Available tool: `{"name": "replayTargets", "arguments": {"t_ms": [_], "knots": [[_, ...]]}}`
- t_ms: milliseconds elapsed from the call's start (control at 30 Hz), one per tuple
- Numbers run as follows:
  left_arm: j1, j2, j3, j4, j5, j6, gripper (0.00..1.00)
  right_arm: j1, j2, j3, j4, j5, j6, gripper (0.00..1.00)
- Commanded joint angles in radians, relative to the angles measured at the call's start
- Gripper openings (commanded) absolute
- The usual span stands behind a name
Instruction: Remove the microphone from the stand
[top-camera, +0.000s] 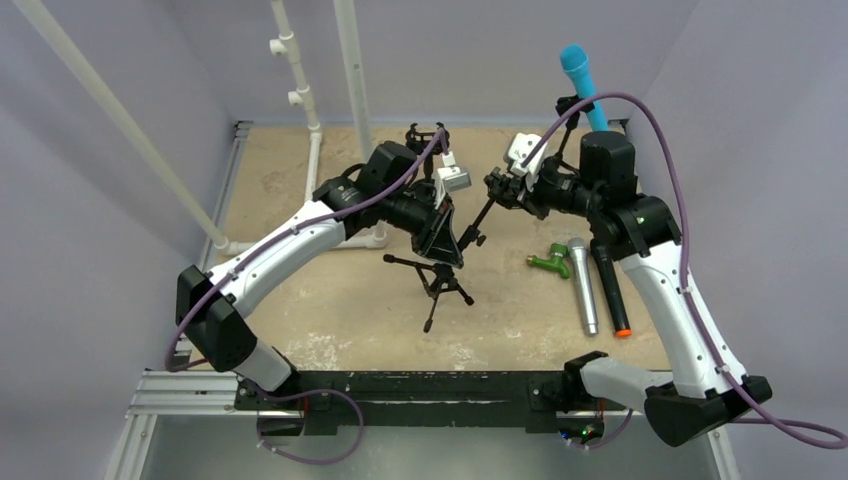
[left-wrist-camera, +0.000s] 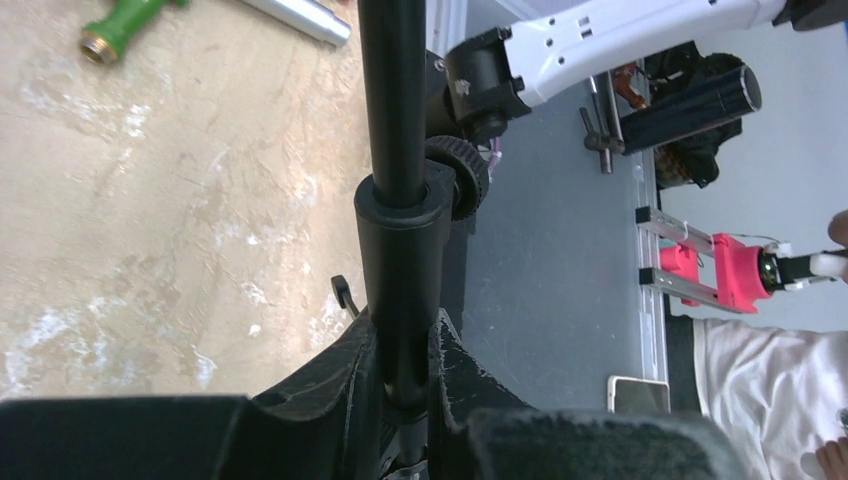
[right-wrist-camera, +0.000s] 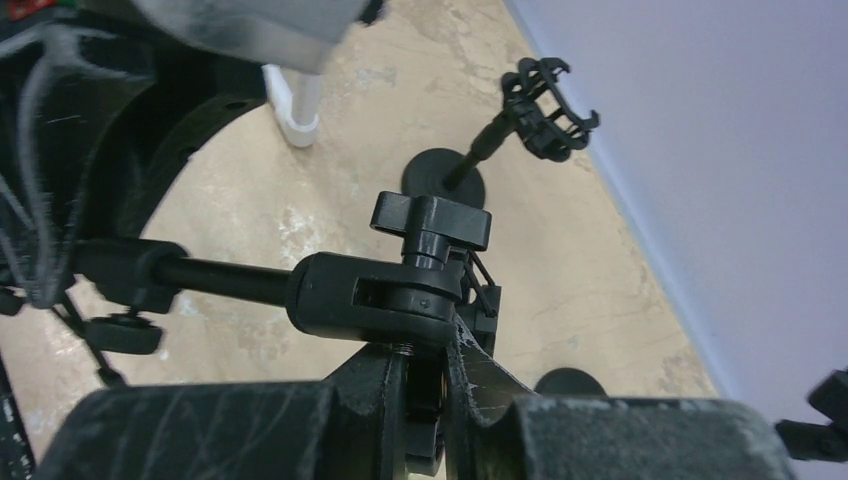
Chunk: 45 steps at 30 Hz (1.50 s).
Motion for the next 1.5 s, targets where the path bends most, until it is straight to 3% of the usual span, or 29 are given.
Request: {"name": "replayTargets", "arguments": {"t_ms": [0,167,200,233,333,367,467,600,767,1033,1467], "knots": [[0.009,0.032,0.125,0.083,-0.103,-0.013,0.0,0.034,-0.026,-0.052,-0.049,-0.12,0.026,0.0],[0.009,0.096,0.208,0.061,-0.162,-0.017,0.0,0.051,-0.037,-0.11,-0.042,-0.147,0.036,0.0],[0.009,0.105,0.22,0.061,-0.169,-0.019,0.0,0.053,-0.04,-0.121,-0.04,-0.147,0.039,0.04],[0.009,0.111,0.231,0.062,-0.174,-0.019,0.0,0.053,-0.043,-0.125,-0.041,-0.14,0.04,0.13],[0.011,0.119,0.241,0.066,-0.194,0.002,0.0,0.053,-0.063,-0.111,-0.054,-0.054,0.04,0.61],[0.011,0.118,0.237,0.066,-0.204,0.012,0.0,0.053,-0.07,-0.096,-0.062,-0.019,0.039,0.68],[0.017,0.104,0.218,0.075,-0.237,0.033,0.0,0.053,-0.091,-0.039,-0.096,0.025,0.034,0.76],[0.022,0.085,0.208,0.091,-0.288,0.051,0.0,0.035,-0.116,0.007,-0.153,-0.015,0.046,0.77],[0.023,0.077,0.205,0.132,-0.3,0.036,0.0,0.02,-0.128,-0.027,-0.188,-0.199,0.107,0.73],[0.023,0.058,0.16,0.253,-0.198,-0.055,0.0,-0.007,-0.098,-0.18,0.088,-0.338,0.403,0.67],[0.019,-0.009,0.025,0.372,-0.066,-0.12,0.0,-0.077,-0.047,-0.194,0.255,-0.357,0.595,0.69]]}}
